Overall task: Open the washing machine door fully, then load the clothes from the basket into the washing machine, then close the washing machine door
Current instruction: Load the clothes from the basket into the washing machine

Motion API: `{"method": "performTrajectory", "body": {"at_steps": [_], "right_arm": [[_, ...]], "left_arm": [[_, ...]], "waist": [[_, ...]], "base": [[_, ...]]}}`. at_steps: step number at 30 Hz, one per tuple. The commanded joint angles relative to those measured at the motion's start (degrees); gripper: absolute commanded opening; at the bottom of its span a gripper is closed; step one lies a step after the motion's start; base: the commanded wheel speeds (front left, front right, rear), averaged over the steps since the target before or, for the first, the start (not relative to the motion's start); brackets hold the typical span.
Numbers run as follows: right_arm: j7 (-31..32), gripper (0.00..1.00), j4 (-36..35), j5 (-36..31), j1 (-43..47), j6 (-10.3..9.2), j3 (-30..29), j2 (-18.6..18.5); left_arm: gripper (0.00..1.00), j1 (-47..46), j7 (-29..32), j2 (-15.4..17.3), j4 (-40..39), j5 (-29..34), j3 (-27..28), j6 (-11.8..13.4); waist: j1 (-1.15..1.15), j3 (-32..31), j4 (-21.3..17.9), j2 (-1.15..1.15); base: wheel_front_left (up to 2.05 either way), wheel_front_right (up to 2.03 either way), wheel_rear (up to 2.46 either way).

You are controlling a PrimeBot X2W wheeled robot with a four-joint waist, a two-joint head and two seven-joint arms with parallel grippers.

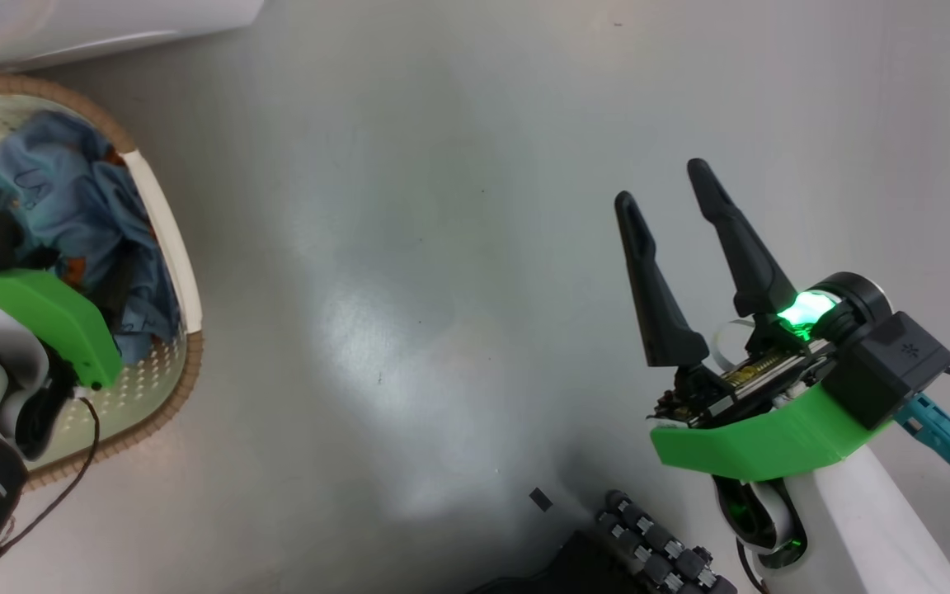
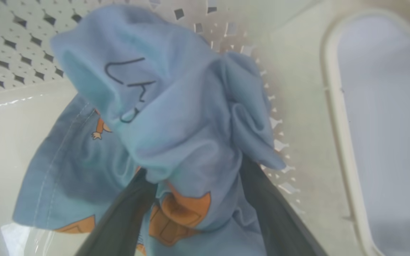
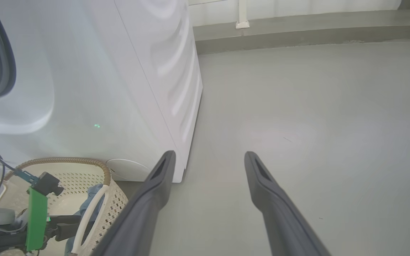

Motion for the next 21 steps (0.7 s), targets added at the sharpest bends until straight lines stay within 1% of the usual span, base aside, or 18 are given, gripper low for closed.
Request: {"method": "performTrajectory", "body": {"at_steps": [1, 4, 5, 6, 7, 8, 9, 15, 21], "right_arm": [[-0.45, 1.0, -1.53, -0.07, 0.76, 0.41, 1.39, -0.3], [-0.45, 1.0, -1.7, -0.13, 0.84, 0.41, 1.66, -0.3], [-0.45, 1.0, -1.74, -0.18, 0.91, 0.41, 1.74, -0.3], [-0.45, 1.0, -1.77, -0.24, 1.01, 0.41, 1.8, -0.3], [-0.45, 1.0, -1.79, -0.28, 1.12, 0.41, 1.81, -0.3], [-0.45, 1.0, -1.82, -0.3, 1.23, 0.41, 1.8, -0.3], [-0.45, 1.0, -1.81, -0.34, 1.32, 0.41, 1.79, -0.3], [-0.45, 1.0, -1.63, -0.61, 1.41, 0.41, 1.5, -0.4], [-0.45, 1.0, -1.03, -0.84, 1.11, 0.41, 0.79, -0.57]], "left_arm": [[1.0, -0.45, -0.17, 2.08, 0.28, -0.61, 0.42, 0.03], [1.0, -1.41, -0.31, 2.18, 1.16, -1.6, -1.17, 0.03], [0.89, -1.6, -0.39, 2.18, 1.49, -1.96, -1.64, 0.03], [0.56, -1.77, -0.44, 2.15, 1.88, -2.32, -2.08, 0.03], [0.38, -1.92, -0.5, 2.07, 2.25, -2.68, -2.48, 0.03], [0.13, -2.02, -0.51, 1.94, 2.64, -3.11, -2.82, 0.03], [0.0, -2.11, -0.53, 1.8, 2.93, -3.51, -3.19, 0.03], [0.0, -2.25, -1.22, 0.95, 3.7, -6.01, -5.02, 0.03], [0.0, -1.46, -4.11, 0.33, 4.89, -8.68, -5.7, 0.03]], "waist": [[0.0, 0.19, -0.25, 0.0], [0.0, 0.31, -0.56, 0.0], [0.0, 0.28, -0.64, 0.0], [0.0, 0.21, -0.68, 0.0], [0.0, 0.12, -0.69, 0.0], [0.0, 0.01, -0.7, 0.0], [0.0, -0.11, -0.69, 0.0], [0.0, -1.26, -0.06, 0.0], [0.0, -3.47, 1.33, 0.0]], "base": [[0.0, 0.0, 0.0], [0.0, 0.0, 0.0], [0.0, 0.0, 0.0], [0.0, 0.0, 0.0], [0.0, 0.0, 0.0], [0.0, 0.0, 0.0], [0.0, 0.0, 0.0], [0.0, 0.0, 0.0], [0.0, 0.0, 0.0]]}}
